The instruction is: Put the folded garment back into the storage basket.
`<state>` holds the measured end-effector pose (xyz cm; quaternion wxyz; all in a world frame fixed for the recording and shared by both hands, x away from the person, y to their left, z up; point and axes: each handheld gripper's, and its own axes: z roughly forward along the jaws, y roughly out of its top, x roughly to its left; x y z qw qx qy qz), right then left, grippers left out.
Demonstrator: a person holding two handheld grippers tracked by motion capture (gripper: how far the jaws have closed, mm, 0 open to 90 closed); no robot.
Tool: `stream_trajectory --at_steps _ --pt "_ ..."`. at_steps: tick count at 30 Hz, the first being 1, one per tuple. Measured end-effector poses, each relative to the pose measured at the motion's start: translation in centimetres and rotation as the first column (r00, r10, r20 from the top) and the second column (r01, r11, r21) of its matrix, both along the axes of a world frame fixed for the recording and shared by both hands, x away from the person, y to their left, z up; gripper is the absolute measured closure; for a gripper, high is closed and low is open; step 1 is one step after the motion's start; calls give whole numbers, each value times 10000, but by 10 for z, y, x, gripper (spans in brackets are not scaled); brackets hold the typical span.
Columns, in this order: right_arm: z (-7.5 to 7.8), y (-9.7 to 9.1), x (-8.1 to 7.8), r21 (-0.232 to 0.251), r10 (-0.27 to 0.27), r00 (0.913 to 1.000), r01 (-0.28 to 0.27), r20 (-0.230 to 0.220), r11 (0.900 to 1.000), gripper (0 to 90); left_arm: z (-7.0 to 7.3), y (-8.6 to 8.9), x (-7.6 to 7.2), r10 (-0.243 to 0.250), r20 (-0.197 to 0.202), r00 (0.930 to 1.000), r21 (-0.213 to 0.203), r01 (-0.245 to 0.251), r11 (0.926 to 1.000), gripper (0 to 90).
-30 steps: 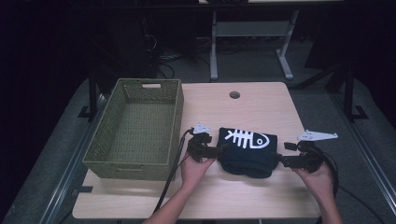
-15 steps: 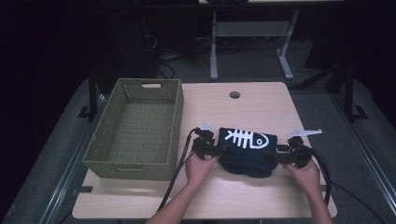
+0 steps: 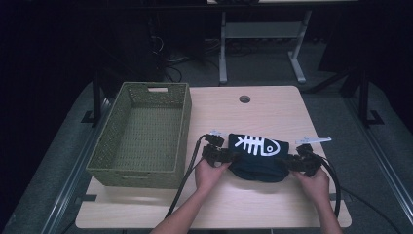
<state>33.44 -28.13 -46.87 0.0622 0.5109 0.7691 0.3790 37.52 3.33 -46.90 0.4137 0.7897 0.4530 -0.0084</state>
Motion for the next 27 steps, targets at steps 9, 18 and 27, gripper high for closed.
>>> stream_trajectory --at_steps 9,18,27 --pt "0 1 -2 620 238 9991 -217 -343 9978 714 3 0 -1 -221 -15 9998 -281 221 9994 698" --pt "17 -1 -9 1274 393 9991 -371 -142 9912 718 16 4 -2 -581 -48 9983 -580 577 9966 719" --pt "34 2 -16 1244 568 9983 -583 155 9905 720 32 10 -10 -647 310 9974 -769 670 9948 723"
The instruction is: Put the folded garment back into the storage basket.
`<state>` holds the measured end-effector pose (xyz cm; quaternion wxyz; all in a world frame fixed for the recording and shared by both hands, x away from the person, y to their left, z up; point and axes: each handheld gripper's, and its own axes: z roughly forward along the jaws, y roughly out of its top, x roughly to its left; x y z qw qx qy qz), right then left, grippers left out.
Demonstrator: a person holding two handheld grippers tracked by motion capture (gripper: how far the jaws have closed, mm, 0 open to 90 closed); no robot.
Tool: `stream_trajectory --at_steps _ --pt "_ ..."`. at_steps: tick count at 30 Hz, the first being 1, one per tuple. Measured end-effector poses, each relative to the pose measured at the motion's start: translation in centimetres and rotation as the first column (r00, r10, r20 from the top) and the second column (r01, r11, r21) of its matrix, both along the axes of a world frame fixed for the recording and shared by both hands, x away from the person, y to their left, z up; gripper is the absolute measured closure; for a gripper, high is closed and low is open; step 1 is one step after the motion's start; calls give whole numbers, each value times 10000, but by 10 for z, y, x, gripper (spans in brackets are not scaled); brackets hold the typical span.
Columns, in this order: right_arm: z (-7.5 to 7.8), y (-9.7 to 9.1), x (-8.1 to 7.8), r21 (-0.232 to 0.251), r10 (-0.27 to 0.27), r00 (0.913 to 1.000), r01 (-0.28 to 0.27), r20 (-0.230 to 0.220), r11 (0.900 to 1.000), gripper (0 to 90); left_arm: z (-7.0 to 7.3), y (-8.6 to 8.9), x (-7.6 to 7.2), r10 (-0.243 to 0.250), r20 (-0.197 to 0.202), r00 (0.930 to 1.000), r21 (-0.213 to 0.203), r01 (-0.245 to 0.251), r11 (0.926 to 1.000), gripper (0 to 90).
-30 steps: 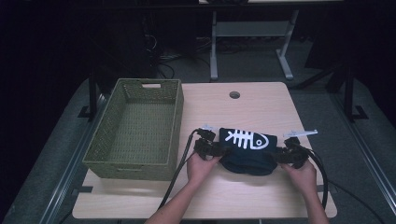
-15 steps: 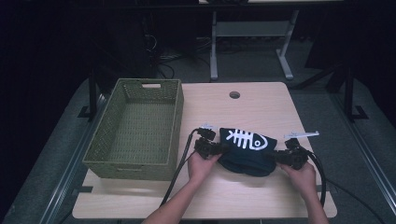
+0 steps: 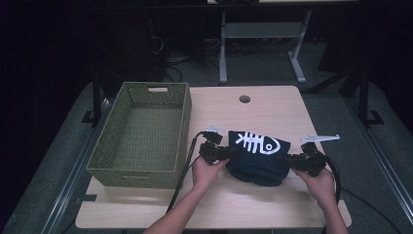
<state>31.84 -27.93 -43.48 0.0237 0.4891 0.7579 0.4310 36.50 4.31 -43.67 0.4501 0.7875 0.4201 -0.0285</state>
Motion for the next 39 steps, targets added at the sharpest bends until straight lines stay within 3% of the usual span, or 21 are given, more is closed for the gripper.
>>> stream_trajectory --at_steps 9,27,39 --pt "18 -4 -5 226 47 9997 -53 260 9997 720 19 1 -4 -158 244 9996 -63 160 9999 723" --pt "64 13 -6 600 405 9945 -464 967 9971 722 76 28 -12 -86 1129 9936 -345 126 9993 723" --pt "88 30 0 760 642 9906 -737 1207 9944 723 95 51 -10 56 1197 9928 -587 15 9983 723"
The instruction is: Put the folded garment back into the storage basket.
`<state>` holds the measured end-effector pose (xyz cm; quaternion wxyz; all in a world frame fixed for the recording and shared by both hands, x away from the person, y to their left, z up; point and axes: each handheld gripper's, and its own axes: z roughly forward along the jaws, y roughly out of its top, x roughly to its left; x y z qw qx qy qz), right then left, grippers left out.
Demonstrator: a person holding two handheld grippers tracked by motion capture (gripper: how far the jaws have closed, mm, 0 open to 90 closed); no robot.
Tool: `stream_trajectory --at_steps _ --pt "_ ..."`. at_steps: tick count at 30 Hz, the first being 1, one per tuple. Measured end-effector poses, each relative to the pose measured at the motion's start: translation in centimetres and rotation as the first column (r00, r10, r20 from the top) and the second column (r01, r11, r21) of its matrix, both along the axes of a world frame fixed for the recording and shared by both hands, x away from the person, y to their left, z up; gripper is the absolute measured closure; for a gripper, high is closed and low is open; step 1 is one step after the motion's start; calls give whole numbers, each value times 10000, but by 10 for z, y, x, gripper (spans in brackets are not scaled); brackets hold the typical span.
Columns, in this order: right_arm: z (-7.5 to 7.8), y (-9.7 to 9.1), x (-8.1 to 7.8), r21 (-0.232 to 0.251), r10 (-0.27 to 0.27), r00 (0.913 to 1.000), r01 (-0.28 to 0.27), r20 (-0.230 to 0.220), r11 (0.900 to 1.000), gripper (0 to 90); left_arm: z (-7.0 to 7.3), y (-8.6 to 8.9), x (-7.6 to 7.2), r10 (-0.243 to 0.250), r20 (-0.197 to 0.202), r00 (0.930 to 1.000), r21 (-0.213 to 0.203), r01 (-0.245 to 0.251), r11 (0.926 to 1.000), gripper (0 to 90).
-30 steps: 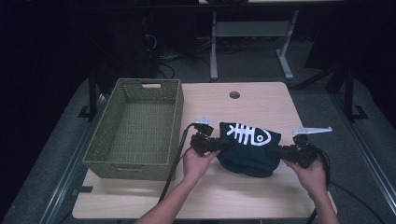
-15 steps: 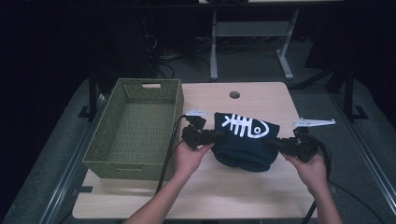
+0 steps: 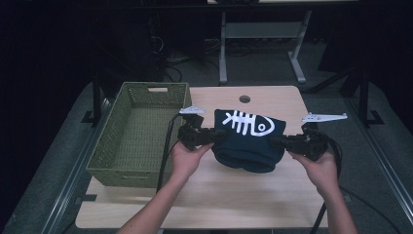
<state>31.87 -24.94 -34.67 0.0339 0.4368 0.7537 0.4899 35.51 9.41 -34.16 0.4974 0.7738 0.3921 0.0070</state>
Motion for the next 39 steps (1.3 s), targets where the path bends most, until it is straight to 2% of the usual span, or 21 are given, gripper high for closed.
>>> stream_trajectory --at_steps 15,19,23,39 --pt "21 30 14 28 251 9996 -251 86 9997 723 20 32 6 266 207 9994 3 -267 9996 724" --pt "25 38 19 -37 362 9993 -362 99 9993 723 23 39 8 379 147 9992 -67 -378 9993 724" --pt "28 45 23 -7 451 9989 -451 89 9990 723 26 47 9 422 239 9988 12 -423 9991 724" --pt "37 72 37 -72 753 9971 -753 85 9971 723 36 73 13 701 207 9973 34 -702 9975 724"
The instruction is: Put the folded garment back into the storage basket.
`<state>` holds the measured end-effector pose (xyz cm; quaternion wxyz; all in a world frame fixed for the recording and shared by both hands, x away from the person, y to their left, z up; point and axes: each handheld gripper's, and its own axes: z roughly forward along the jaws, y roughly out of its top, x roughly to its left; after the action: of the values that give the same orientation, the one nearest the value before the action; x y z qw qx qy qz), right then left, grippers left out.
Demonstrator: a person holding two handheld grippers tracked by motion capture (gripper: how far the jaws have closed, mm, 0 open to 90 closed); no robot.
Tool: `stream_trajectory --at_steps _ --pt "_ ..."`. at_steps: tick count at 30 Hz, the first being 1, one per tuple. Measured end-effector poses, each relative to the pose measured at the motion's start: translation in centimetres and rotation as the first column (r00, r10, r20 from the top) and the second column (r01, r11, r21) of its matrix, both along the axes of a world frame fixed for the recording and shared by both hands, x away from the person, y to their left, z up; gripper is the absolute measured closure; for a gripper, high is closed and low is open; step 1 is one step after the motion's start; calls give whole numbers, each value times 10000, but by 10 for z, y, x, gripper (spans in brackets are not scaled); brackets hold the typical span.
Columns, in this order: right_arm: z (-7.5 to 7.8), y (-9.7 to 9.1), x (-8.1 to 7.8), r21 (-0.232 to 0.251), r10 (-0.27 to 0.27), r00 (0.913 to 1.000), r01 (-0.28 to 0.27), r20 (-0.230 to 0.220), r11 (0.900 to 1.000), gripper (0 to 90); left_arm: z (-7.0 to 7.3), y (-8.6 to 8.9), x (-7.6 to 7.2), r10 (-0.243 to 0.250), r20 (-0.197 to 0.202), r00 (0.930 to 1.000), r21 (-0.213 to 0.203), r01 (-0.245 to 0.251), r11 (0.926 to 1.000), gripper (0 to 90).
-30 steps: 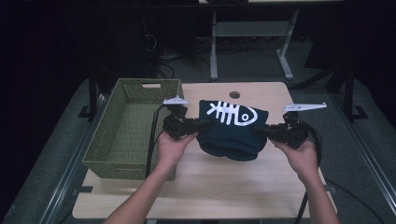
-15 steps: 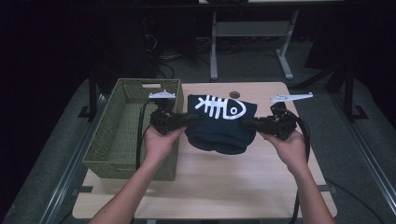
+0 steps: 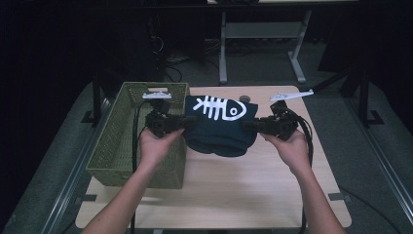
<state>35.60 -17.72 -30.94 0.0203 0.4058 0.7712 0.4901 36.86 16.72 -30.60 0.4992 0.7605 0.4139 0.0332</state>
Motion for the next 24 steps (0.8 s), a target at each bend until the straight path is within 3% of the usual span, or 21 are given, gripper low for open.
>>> stream_trajectory --at_steps 24 --pt "3 41 18 -11 470 9989 -470 -90 9989 723 4 41 2 588 -119 9982 150 -586 9982 724"
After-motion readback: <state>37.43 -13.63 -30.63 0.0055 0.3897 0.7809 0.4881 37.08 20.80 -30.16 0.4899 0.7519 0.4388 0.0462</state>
